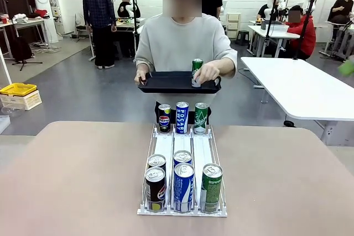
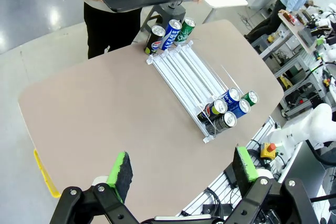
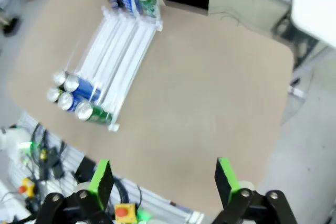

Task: Retrieve and hand over the desired beverage to the person.
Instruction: Pick up another can of the same type that the person held from the Automatic Can Dispenser.

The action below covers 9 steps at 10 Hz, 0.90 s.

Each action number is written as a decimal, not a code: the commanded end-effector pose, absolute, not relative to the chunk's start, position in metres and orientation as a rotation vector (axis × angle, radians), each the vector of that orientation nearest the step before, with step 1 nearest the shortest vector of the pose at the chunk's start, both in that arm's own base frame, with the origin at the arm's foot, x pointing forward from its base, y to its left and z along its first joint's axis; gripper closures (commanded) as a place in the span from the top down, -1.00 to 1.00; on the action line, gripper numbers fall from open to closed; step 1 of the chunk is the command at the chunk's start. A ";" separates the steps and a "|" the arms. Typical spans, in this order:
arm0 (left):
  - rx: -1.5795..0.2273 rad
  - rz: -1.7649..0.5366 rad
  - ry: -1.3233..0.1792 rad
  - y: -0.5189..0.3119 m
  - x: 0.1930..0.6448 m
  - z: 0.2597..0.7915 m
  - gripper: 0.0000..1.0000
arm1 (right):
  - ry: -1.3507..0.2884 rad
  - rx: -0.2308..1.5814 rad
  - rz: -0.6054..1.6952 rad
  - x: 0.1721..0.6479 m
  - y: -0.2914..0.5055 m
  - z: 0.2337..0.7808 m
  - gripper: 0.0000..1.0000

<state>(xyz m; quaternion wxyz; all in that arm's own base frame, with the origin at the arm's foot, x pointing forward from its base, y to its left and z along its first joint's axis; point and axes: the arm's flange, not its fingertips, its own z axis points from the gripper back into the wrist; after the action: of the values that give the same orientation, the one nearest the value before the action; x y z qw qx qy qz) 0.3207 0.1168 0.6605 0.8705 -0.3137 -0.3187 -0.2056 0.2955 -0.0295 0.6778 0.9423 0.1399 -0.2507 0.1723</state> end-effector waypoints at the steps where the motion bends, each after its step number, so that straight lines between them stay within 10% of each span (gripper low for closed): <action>1: -0.666 -0.442 -0.676 0.117 0.321 0.661 1.00 | -0.628 0.535 0.492 0.285 -0.084 0.662 1.00; 9: -0.666 -0.442 -0.676 0.117 0.321 0.661 1.00 | -0.658 0.736 0.536 0.287 -0.143 0.659 1.00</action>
<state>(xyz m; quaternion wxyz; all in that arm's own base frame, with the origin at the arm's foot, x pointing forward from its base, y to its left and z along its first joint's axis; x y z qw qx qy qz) 0.3207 0.1167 0.6606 0.8705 -0.3137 -0.3187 -0.2057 0.2933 -0.1419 0.6588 0.8503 0.3529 -0.3014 0.2482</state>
